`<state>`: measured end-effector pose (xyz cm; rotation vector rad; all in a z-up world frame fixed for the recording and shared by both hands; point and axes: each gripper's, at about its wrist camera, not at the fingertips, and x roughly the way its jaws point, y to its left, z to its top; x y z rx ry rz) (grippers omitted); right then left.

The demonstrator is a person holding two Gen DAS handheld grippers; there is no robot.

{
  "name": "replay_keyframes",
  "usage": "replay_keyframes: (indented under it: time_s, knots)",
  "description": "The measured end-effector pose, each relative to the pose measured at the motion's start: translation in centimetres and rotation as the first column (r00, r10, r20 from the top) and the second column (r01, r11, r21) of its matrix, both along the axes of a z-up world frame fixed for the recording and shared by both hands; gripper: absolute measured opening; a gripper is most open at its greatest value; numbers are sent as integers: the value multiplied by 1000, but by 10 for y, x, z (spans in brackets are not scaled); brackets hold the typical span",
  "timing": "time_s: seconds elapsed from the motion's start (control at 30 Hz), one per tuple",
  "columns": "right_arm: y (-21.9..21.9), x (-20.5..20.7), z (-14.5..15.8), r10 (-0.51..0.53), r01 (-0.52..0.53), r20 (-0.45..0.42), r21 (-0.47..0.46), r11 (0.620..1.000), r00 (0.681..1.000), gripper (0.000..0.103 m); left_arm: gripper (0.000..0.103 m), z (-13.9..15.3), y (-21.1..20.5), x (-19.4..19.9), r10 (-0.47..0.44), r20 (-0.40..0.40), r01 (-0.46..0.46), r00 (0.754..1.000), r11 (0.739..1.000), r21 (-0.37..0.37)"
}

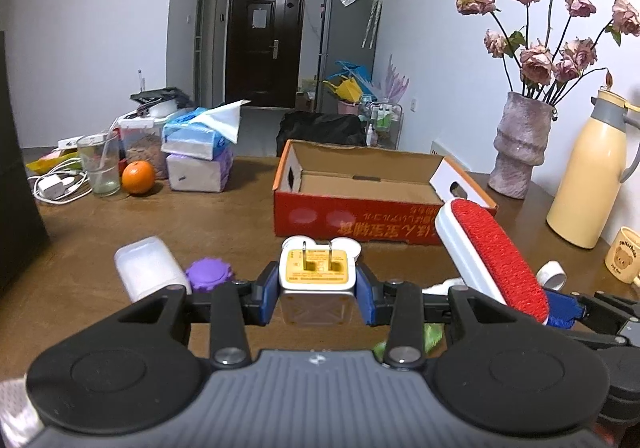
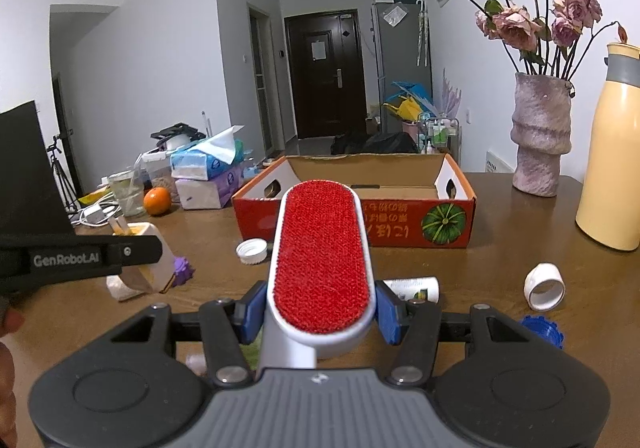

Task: Organize rigid objects
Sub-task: 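Carry the plug adapter and lint brush over the open cardboard box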

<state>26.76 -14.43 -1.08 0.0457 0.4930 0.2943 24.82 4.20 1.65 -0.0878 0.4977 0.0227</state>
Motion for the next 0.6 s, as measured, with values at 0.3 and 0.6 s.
replay_keyframes:
  time_s: [0.3,0.6]
  knots:
    - [-8,26,6,-30,30,21,14,999,999,55,40,8,-14,32,-15,19,15,1000,1000,-7]
    - [-12,56,10,-61,60,41,25,998,997,55,40,13,-20,65,-9,32,10,999,1000,-18]
